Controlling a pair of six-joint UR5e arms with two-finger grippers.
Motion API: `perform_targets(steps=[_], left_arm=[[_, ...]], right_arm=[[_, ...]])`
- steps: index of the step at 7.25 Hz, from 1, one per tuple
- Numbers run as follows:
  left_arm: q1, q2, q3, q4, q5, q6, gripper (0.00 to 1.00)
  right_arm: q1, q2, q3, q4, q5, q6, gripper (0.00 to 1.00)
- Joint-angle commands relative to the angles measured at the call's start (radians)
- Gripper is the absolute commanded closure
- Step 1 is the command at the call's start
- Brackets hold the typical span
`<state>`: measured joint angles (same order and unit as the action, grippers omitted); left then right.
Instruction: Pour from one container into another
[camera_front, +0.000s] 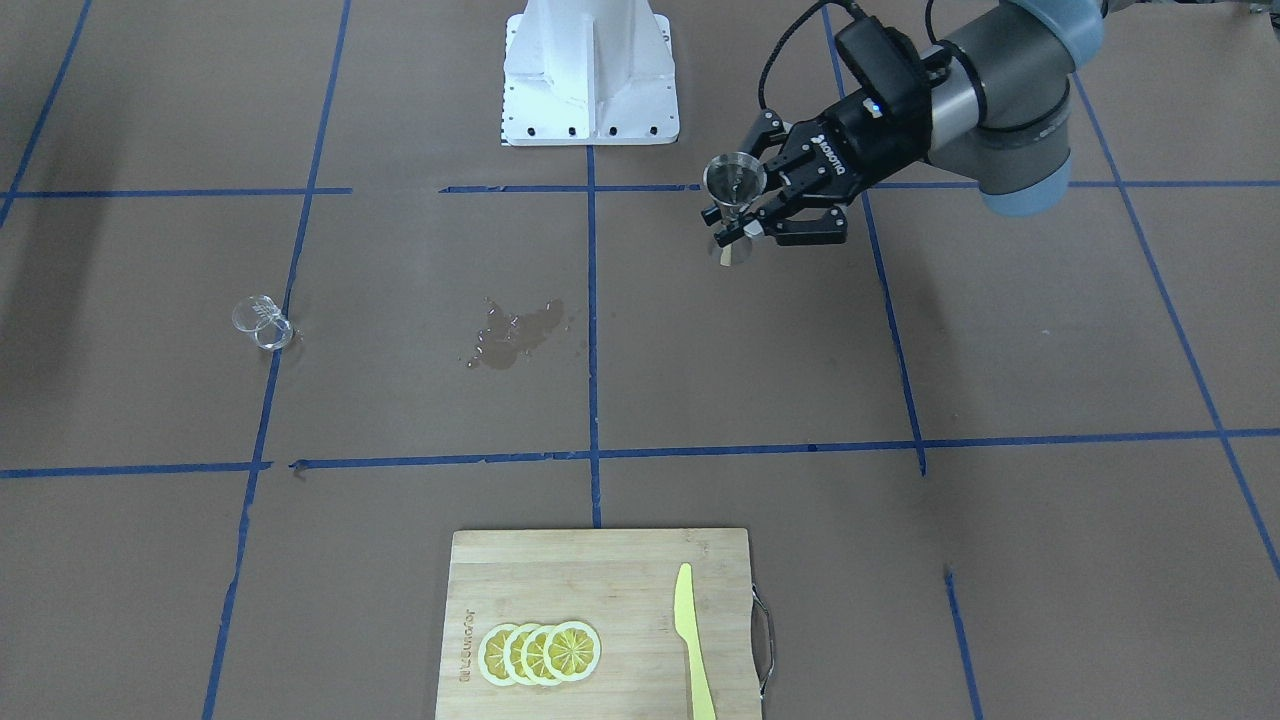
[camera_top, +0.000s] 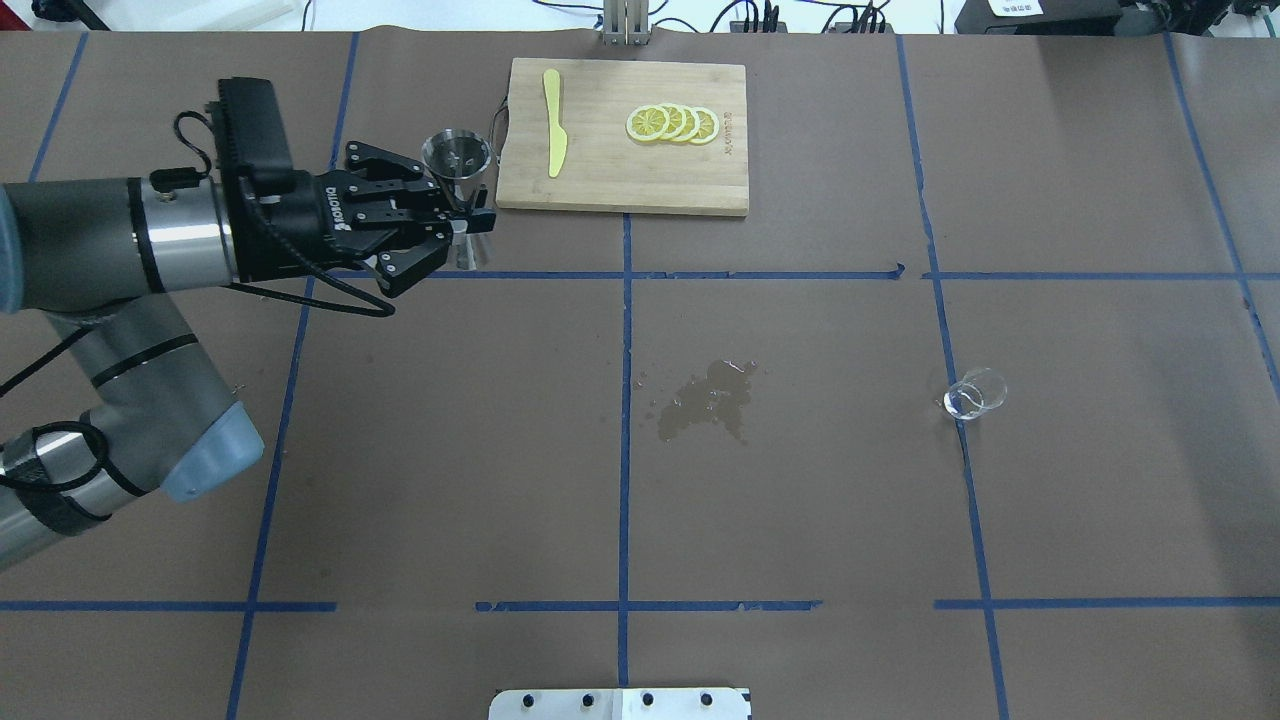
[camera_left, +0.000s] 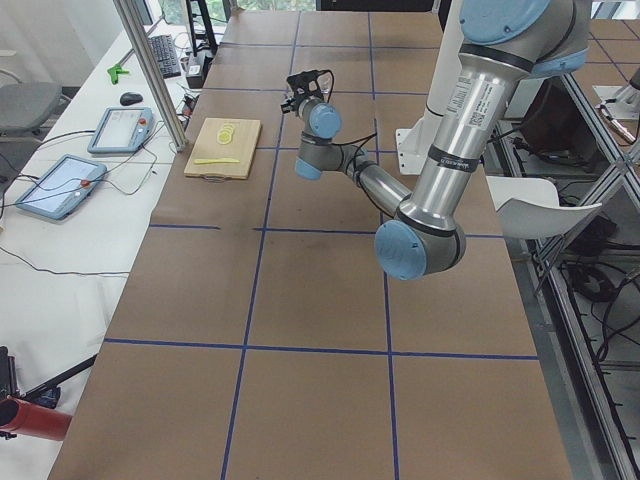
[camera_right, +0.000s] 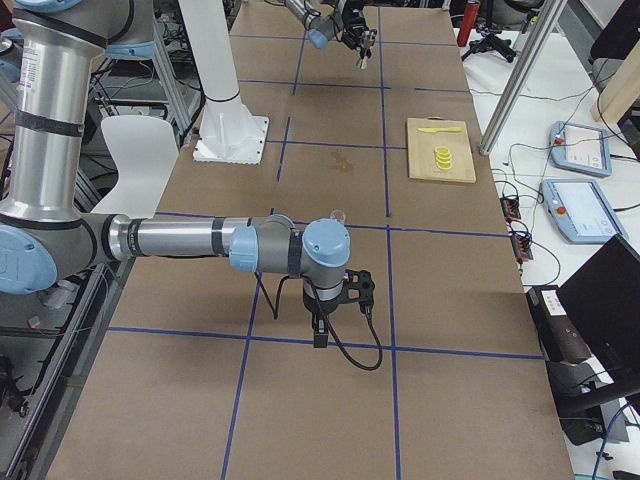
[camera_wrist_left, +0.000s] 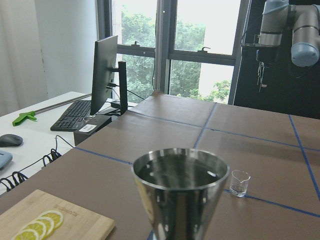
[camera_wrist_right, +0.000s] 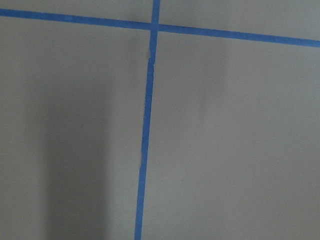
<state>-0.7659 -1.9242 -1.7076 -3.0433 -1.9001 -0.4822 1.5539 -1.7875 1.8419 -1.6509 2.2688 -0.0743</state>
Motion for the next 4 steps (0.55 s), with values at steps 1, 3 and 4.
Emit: perform_targets(steps=[1, 3, 4], left_arm=[[-0.038, 0.159, -0.099, -0.058, 0.089, -0.099, 1.0], [-0.033, 0.197, -0.136, -0.055, 0.381, -0.272, 1.0], [-0.02, 0.211, -0.132, -0.048, 0.512, -0.288, 1.0]], right_arm=[[0.0, -0.001, -0.001, 0.002, 0.0, -0.001, 0.0], [0.0, -0.001, -0.001, 0.002, 0.0, -0.001, 0.0], [0.0, -0.001, -0.001, 0.005, 0.0, -0.001, 0.0]])
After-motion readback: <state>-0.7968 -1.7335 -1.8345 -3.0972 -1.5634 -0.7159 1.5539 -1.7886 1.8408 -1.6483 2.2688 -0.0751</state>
